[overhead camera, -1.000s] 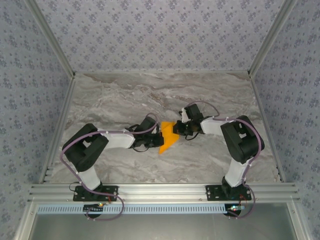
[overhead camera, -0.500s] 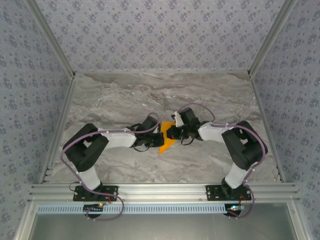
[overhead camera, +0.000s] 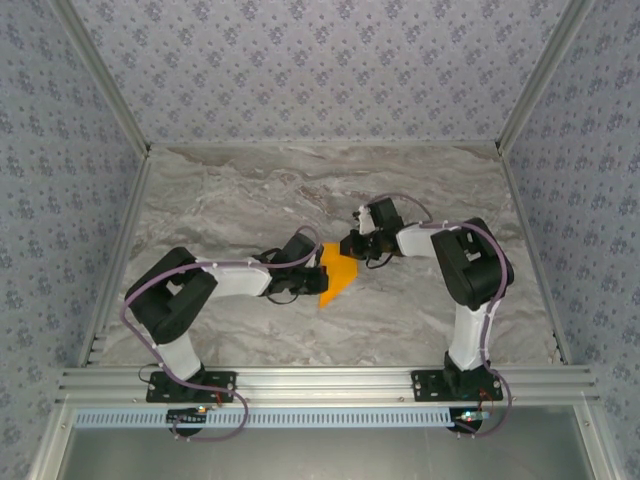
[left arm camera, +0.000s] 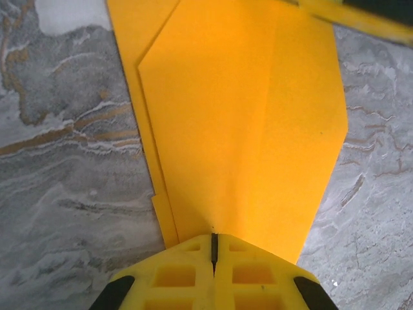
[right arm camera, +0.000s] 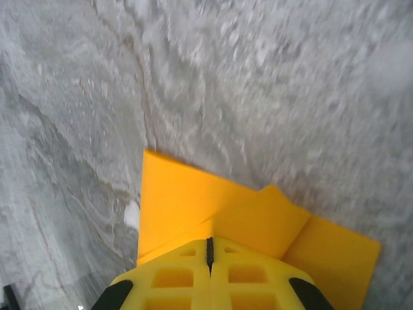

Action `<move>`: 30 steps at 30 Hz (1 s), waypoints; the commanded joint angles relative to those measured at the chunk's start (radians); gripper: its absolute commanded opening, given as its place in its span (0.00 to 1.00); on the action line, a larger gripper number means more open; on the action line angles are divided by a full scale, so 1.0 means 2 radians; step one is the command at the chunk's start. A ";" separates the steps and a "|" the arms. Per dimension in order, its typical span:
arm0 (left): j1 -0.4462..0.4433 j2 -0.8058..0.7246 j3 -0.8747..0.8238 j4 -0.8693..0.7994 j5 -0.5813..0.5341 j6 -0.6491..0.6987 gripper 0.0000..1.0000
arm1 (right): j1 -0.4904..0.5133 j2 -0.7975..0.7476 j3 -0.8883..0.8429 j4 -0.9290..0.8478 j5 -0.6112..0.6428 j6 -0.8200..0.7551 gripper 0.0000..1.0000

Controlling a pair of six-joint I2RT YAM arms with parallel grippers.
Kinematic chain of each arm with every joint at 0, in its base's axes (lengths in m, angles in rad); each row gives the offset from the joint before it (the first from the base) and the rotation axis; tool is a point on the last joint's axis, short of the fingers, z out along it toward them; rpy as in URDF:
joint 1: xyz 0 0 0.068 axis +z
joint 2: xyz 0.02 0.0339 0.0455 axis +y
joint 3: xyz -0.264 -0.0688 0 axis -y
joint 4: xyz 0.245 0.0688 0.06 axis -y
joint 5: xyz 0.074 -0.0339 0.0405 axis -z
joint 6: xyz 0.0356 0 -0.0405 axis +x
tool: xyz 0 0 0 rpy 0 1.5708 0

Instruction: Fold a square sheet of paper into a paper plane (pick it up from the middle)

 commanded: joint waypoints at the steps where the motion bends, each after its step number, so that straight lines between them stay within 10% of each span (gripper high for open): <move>1: -0.004 0.024 -0.036 -0.114 -0.006 0.014 0.00 | -0.045 0.032 0.028 -0.014 0.074 -0.003 0.00; 15: -0.004 0.015 -0.031 -0.103 -0.017 0.013 0.00 | 0.023 -0.087 -0.043 0.019 0.052 0.040 0.00; 30: -0.003 -0.011 -0.032 -0.096 -0.018 0.020 0.00 | 0.060 -0.031 -0.044 0.008 0.062 0.063 0.00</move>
